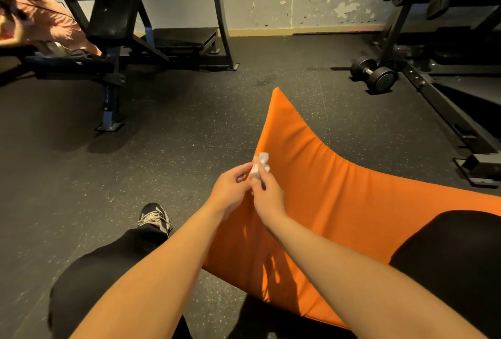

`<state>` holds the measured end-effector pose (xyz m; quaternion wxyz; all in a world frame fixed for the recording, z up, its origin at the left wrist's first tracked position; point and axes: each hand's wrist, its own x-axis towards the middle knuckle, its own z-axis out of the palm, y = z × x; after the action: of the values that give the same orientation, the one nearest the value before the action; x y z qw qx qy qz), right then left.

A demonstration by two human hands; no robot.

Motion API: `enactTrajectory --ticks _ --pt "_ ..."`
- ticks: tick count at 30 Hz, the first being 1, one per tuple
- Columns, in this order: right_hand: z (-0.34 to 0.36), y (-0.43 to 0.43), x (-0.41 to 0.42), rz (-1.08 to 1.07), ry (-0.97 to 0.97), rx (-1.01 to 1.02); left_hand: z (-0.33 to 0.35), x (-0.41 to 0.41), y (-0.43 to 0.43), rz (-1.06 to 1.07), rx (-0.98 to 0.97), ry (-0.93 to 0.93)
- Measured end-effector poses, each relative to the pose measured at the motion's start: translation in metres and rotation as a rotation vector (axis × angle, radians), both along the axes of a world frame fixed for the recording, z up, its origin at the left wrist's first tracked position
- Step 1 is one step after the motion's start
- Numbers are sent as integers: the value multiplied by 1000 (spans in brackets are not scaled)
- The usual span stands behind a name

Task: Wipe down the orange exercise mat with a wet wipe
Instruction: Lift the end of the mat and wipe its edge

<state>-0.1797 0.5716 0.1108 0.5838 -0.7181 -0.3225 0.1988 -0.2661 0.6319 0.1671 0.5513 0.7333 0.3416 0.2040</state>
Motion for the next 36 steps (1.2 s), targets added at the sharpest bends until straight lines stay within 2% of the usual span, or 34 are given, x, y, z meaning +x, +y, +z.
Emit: enactTrajectory --ticks 4,9,13,19,23,26,30,34,36 --pt "-14 -13 -20 -9 2 -5 -3 -8 5 11 -54 46" --pt "-3 26 15 6 79 -56 -6 -14 3 -70 -14 133" --pt "-14 11 -16 -10 87 0 -5 -14 -4 -39 45 198" --pt "-31 -9 -26 -25 26 -35 -5 -16 -16 58 68 136" --pt "-9 21 3 -32 113 -7 -5 -17 -12 8 128 164" --pt "-9 15 -9 -24 106 2 4 -18 -17 -59 60 158" --pt "-30 -19 -43 64 23 17 8 -23 -14 4 -60 128" --pt "-24 1 -18 75 -15 -5 6 -27 -10 43 -49 58" --pt "-9 21 4 54 50 -20 6 -28 -12 26 -29 58"
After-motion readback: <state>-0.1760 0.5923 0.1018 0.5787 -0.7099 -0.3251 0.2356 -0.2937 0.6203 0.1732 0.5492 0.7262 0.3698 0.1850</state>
